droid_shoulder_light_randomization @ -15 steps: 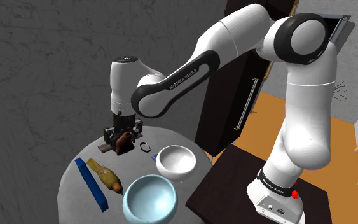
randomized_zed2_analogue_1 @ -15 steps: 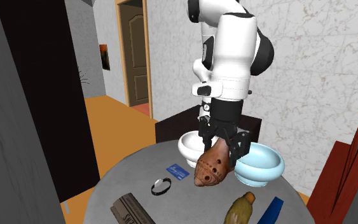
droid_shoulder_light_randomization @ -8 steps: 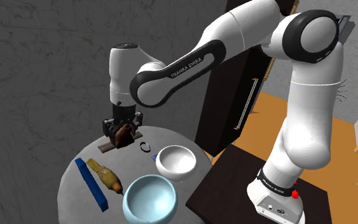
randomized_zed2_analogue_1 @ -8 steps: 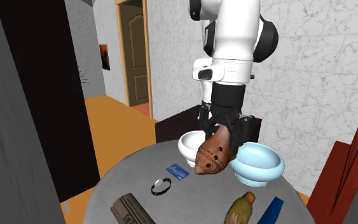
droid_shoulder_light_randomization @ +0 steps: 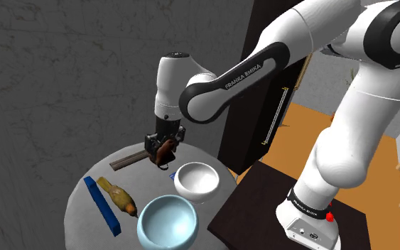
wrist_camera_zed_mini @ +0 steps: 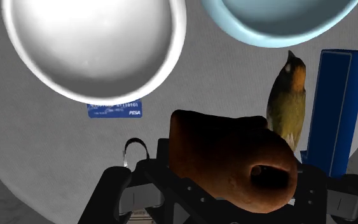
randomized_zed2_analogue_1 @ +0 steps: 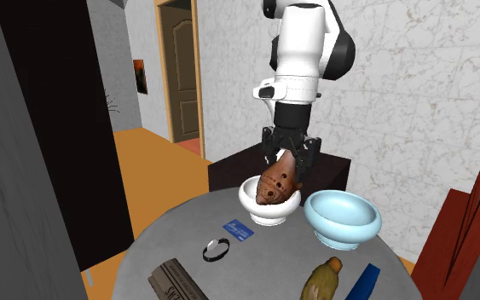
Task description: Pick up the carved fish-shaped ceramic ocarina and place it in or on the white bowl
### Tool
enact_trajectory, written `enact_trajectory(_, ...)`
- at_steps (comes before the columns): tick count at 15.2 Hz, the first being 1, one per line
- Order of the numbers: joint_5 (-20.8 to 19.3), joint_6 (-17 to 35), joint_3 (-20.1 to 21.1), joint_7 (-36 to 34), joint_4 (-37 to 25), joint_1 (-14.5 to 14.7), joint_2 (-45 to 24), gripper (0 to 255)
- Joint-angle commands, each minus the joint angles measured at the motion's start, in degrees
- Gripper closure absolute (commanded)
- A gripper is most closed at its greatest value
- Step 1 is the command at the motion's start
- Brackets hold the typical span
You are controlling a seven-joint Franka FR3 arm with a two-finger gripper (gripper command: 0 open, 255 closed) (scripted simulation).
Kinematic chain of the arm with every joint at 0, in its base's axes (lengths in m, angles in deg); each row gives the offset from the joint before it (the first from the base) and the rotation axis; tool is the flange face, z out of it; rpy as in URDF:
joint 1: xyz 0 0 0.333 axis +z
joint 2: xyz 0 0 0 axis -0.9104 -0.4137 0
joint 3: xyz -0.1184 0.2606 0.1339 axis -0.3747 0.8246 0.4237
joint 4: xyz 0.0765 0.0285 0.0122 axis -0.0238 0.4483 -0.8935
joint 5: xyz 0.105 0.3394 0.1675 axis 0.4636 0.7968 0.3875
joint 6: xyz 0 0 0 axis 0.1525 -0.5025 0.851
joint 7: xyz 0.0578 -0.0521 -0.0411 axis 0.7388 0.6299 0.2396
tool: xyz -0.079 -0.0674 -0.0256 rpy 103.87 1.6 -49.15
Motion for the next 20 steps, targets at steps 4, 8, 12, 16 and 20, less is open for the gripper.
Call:
enact_trajectory(4, 6.62, 2.35, -1.7, 6.76, 12.73, -0.33, 11.46, 255)
enact_trajectory(8, 10.66, 2.66, -4.3, 11.67, 21.77, 0.88, 20.42, 255)
enact_trajectory(12, 11.66, 4.39, -5.29, 13.22, 25.99, 1.42, 22.87, 255)
enact_trajectory(16, 11.18, 8.45, -4.62, 12.67, 27.23, 1.01, 20.02, 255)
enact_trajectory(20, 10.34, 12.61, -3.89, 11.89, 28.24, 0.42, 16.82, 255)
